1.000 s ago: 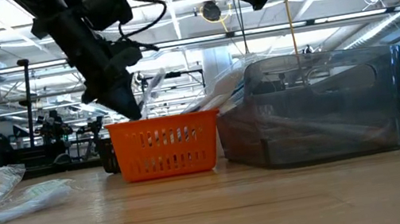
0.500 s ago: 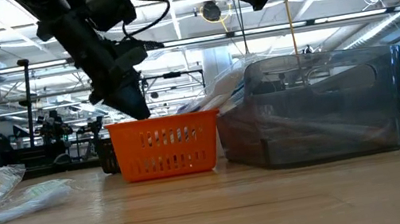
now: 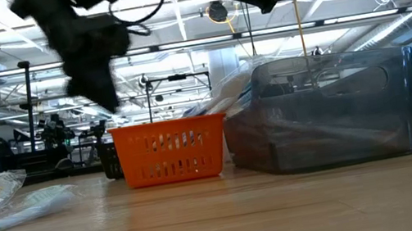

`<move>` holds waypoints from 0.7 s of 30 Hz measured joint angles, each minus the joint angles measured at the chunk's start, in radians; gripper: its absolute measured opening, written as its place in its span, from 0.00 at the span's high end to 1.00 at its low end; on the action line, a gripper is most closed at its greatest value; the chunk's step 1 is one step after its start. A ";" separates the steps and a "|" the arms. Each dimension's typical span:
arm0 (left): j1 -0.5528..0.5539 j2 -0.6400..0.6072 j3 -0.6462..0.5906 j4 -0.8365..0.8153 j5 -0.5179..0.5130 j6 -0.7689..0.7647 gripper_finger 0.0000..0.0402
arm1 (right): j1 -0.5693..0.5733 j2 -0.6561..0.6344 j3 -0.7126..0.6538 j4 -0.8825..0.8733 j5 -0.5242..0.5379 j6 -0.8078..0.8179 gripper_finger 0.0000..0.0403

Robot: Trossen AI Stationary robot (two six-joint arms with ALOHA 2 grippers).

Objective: Pick & Place Toothbrushes
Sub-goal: Put the orange toothbrush into the gray bin

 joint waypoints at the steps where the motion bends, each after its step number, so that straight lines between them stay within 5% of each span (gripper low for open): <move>1: -0.022 -0.006 0.001 -0.026 0.004 -0.031 0.71 | 0.000 0.000 0.000 -0.002 0.000 0.000 0.68; 21: -0.551 0.033 -0.037 0.055 -0.127 -0.680 0.71 | -0.002 -0.001 0.000 -0.003 -0.003 -0.001 0.68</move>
